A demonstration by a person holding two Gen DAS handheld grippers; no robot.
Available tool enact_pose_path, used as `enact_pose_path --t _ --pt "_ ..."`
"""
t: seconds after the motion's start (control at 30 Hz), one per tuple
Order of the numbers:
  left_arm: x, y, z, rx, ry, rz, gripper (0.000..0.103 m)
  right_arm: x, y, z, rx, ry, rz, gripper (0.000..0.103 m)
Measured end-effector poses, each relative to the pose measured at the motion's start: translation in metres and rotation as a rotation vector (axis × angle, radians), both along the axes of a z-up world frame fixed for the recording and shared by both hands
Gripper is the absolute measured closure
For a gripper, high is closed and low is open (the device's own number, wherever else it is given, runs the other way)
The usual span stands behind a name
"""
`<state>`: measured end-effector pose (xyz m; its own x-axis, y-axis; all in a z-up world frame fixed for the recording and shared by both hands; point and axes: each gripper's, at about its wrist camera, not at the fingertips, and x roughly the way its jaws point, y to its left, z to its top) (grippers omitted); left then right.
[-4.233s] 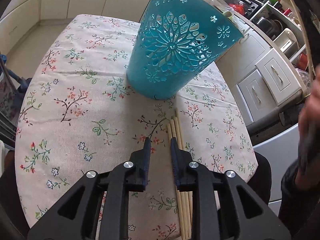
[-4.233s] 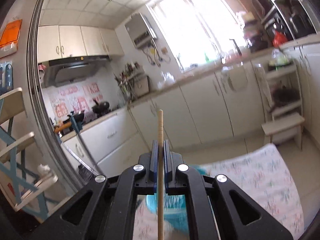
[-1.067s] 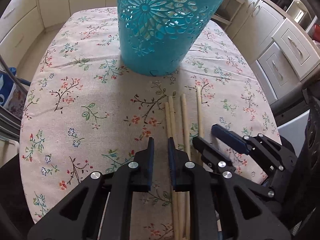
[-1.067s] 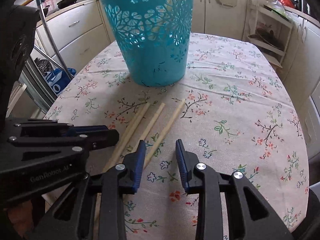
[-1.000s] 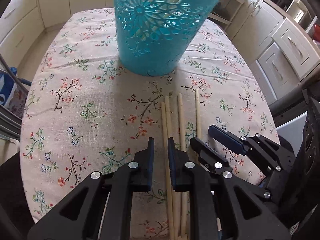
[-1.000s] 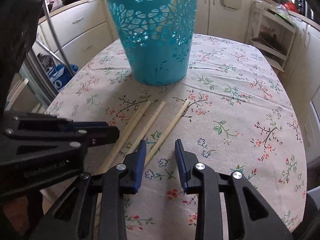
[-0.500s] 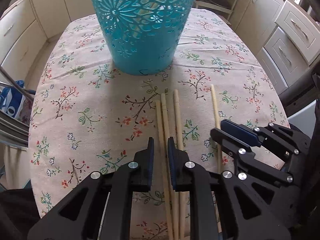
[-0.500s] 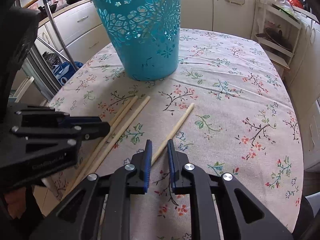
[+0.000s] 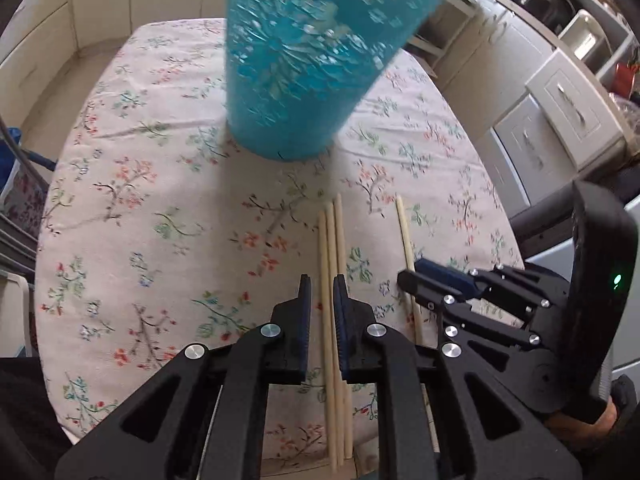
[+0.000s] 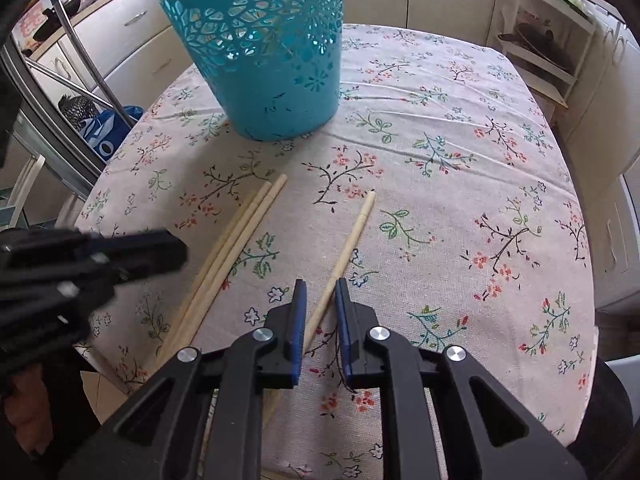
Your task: Organize utensils
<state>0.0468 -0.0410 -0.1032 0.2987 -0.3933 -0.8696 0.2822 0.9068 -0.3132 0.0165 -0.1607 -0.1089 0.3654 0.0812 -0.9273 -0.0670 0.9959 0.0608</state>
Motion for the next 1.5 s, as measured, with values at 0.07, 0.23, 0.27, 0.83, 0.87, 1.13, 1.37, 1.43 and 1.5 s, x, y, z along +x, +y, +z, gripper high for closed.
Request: enact_pose_path --t 0.07,0.23,0.27,0.83,0.87,1.13,1.37,1.43,1.5 --pt "0.004 0.004 -0.002 -0.023 0.015 0.013 0.092 -0.002 -0.001 0.0 0.003 0.0 -0.008 0.088" --pt "0.003 -0.007 -0.011 0.016 0.025 -0.02 0.092 -0.003 0.002 0.0 -0.016 -0.01 -0.005 0.088" --pt "0.001 -0.011 -0.015 0.046 0.027 -0.029 0.092 -0.004 0.003 0.0 -0.023 -0.014 0.001 0.088" --pt "0.002 -0.024 -0.02 0.135 0.015 -0.019 0.092 -0.005 -0.009 0.001 0.124 -0.019 0.027 0.082" --pt "0.002 -0.023 -0.02 0.124 0.017 -0.017 0.092 -0.006 -0.009 0.001 0.131 -0.019 0.025 0.082" --pt "-0.002 -0.017 -0.022 0.089 0.028 -0.021 0.091 -0.007 -0.004 0.001 0.119 -0.025 0.046 0.073" --pt "-0.006 -0.023 -0.023 0.114 0.018 -0.042 0.09 -0.007 -0.004 0.0 0.124 -0.024 0.045 0.073" --pt "-0.005 -0.025 -0.024 0.127 0.016 -0.046 0.09 -0.007 -0.004 0.0 0.118 -0.025 0.05 0.073" --pt "-0.006 -0.031 -0.024 0.16 0.001 -0.06 0.089 -0.007 -0.003 0.0 0.108 -0.026 0.053 0.073"
